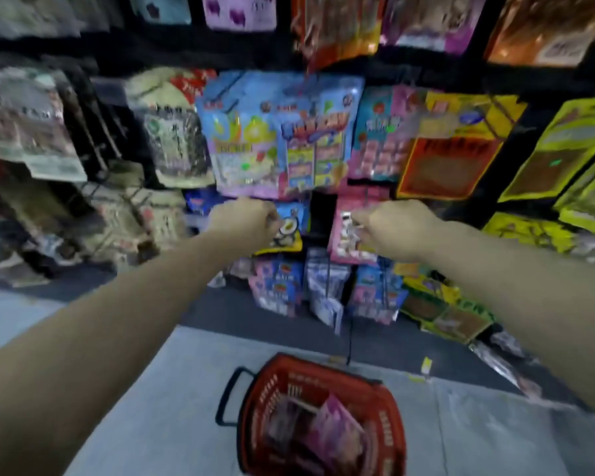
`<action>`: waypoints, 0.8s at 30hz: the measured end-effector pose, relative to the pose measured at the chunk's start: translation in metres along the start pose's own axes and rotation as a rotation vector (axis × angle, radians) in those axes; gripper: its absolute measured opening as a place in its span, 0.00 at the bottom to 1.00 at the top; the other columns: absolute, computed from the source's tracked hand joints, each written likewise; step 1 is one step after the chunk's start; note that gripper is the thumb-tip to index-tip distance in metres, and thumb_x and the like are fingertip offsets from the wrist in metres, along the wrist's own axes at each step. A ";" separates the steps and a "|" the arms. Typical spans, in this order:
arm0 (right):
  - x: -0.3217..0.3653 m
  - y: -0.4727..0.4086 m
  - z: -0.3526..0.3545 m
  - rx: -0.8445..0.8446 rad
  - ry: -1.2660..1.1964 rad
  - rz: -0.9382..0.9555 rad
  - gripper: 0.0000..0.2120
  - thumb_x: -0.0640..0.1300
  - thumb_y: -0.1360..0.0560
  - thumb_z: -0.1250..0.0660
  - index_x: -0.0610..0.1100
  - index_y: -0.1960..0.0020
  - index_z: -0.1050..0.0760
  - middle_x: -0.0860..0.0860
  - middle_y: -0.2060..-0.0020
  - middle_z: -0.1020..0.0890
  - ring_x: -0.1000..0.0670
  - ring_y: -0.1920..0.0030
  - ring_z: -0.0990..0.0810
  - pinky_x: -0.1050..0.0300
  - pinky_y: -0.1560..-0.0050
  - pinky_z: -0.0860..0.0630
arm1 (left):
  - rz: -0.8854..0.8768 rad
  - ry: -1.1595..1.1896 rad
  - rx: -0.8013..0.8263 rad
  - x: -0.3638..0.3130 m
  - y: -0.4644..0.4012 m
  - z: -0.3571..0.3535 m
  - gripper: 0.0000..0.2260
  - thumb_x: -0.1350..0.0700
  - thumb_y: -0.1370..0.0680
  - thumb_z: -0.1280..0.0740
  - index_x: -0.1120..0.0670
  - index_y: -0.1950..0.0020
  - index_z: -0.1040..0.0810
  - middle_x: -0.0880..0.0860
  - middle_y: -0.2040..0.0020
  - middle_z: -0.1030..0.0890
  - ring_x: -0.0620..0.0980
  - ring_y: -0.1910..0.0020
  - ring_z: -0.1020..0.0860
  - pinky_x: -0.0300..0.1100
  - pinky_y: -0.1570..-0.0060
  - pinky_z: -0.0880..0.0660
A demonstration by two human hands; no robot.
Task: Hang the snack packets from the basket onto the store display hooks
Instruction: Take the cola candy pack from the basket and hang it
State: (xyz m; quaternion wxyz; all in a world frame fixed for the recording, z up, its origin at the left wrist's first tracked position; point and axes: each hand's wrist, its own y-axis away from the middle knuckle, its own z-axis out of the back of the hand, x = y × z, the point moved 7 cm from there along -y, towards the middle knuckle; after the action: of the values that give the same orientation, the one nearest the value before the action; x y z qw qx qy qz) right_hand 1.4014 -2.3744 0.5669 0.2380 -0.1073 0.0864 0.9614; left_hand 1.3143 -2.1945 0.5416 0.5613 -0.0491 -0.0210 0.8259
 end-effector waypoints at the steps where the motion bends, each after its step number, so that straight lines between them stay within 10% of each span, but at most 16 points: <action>1: 0.004 0.000 -0.019 -0.002 -0.056 0.010 0.11 0.49 0.19 0.47 0.45 0.42 0.32 0.44 0.50 0.21 0.41 0.51 0.21 0.52 0.61 0.26 | 0.022 -0.007 0.021 -0.004 0.010 -0.021 0.14 0.42 0.21 0.41 0.48 0.45 0.22 0.52 0.51 0.19 0.57 0.51 0.21 0.44 0.60 0.28; 9: 0.044 0.005 -0.192 0.277 -0.180 0.209 0.10 0.46 0.18 0.46 0.43 0.42 0.31 0.47 0.62 0.28 0.44 0.63 0.27 0.54 0.68 0.34 | 0.280 0.072 0.356 -0.020 0.093 -0.199 0.14 0.46 0.21 0.42 0.50 0.52 0.19 0.53 0.58 0.19 0.57 0.60 0.22 0.42 0.63 0.30; 24: 0.139 0.011 -0.531 0.687 -0.331 0.209 0.12 0.46 0.20 0.44 0.41 0.41 0.29 0.40 0.45 0.22 0.40 0.47 0.23 0.55 0.58 0.30 | 1.045 0.608 0.674 -0.020 0.256 -0.530 0.12 0.55 0.23 0.39 0.50 0.66 0.27 0.50 0.67 0.23 0.46 0.70 0.27 0.36 0.73 0.34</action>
State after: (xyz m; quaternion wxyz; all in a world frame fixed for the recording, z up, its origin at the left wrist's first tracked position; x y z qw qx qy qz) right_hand 1.3640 -2.4385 0.0226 0.1717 0.1445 0.3738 0.9000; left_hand 1.1399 -2.3183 -0.0078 0.0554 -0.1050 0.4214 0.8990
